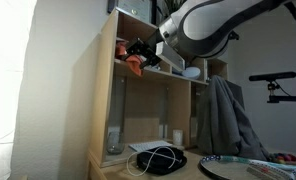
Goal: Move the tennis rack slightly to the right. Pick up the orange towel from the top compartment and put it on the table.
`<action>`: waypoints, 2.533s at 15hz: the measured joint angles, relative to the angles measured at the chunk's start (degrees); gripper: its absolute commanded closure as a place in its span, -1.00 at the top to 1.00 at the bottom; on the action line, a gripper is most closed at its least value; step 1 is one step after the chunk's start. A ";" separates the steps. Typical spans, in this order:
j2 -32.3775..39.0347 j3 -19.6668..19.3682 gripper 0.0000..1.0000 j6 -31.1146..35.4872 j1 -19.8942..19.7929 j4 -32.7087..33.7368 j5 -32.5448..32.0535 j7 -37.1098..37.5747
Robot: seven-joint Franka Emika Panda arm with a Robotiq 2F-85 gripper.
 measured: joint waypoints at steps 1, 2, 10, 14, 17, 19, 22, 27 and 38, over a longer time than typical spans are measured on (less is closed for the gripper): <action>0.71 -2.49 1.00 0.31 2.13 -0.66 0.01 2.33; 1.41 -4.70 1.00 0.50 4.13 -1.20 0.03 4.40; 8.03 -21.87 1.00 -0.45 13.63 -1.92 1.78 20.54; 9.79 -26.58 1.00 -2.88 13.06 -1.88 2.29 25.49; 10.29 -27.86 1.00 -5.66 11.40 -1.41 2.29 27.38; 10.38 -27.98 1.00 -6.87 10.17 -0.69 2.27 27.63; 11.07 -29.20 1.00 -8.44 9.05 1.44 2.20 27.89; 12.47 -31.66 1.00 -11.17 7.98 6.88 -1.84 31.70; 16.05 -35.19 1.00 -16.45 3.41 16.47 -7.87 41.50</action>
